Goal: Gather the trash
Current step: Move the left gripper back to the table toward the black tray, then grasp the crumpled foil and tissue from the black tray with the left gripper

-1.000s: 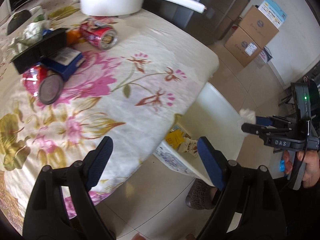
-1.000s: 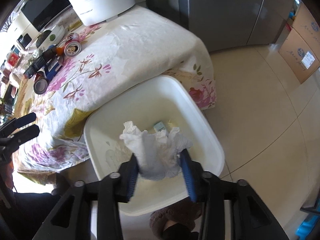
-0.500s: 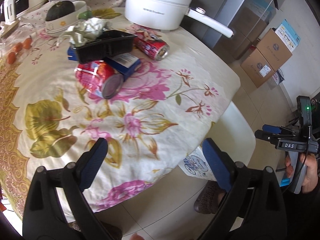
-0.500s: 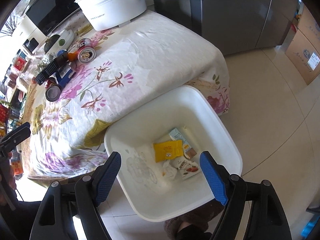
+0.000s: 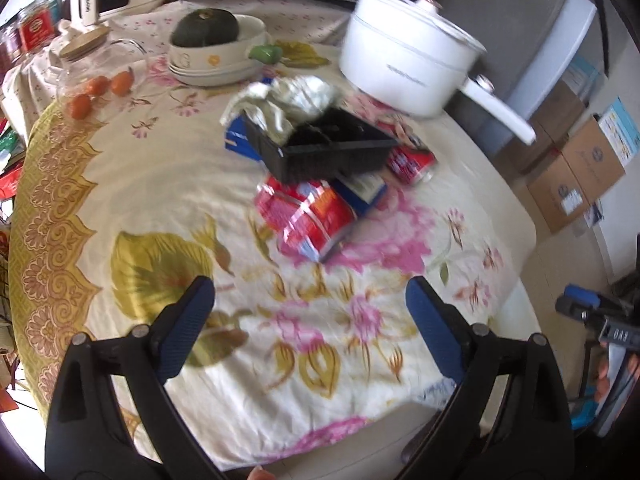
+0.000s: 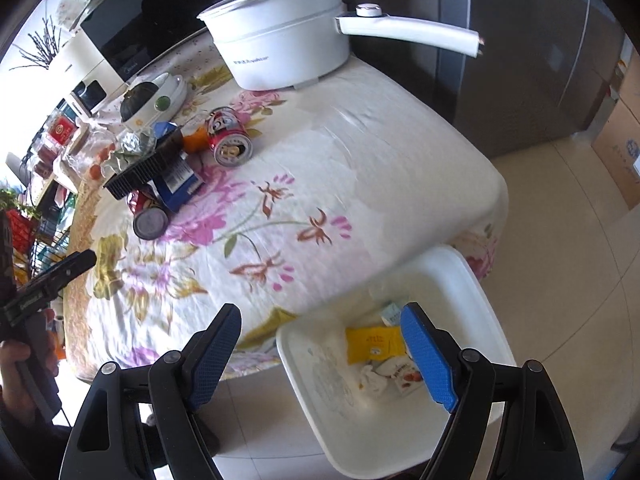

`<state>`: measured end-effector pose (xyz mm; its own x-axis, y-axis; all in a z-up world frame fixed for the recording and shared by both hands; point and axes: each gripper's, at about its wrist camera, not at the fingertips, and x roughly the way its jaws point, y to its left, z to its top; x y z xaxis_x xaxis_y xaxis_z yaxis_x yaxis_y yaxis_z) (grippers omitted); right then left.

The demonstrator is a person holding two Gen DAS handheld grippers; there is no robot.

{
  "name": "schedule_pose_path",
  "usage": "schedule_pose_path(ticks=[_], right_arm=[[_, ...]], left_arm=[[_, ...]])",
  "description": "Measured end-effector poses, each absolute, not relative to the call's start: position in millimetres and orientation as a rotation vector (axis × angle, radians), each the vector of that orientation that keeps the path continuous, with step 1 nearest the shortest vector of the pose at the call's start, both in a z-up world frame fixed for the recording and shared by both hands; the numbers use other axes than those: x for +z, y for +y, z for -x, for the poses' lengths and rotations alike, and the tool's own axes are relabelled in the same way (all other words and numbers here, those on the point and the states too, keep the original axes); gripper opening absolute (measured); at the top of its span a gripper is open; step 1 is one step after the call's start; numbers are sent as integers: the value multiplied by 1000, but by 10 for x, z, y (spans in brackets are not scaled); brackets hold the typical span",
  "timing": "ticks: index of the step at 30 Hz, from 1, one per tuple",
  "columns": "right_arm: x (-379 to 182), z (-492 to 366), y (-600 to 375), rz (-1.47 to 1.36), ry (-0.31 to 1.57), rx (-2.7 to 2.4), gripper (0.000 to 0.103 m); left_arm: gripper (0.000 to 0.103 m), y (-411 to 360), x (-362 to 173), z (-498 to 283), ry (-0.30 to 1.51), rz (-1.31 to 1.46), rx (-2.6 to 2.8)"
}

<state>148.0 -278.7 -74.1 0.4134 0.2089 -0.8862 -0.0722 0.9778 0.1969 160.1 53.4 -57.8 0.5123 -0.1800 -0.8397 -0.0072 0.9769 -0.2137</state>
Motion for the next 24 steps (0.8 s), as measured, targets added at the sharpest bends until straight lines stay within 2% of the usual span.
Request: schedule_pose_path(ticks=[8, 13, 18, 24], right_arm=[[-726, -1805, -2649, -150, 1116, 137, 84], [-799, -1942, -2635, -156, 1131, 99, 84], [-861, -1992, -2622, -187, 1151, 100, 84], [-871, -2057, -2603, -179, 1153, 98, 84]], left_arm=[[96, 785, -552, -2030, 947, 336, -39], [91, 865, -601, -2206, 912, 402, -11], [90, 921, -602, -2461, 884, 320, 7], [90, 688, -537, -2745, 906, 54, -60]])
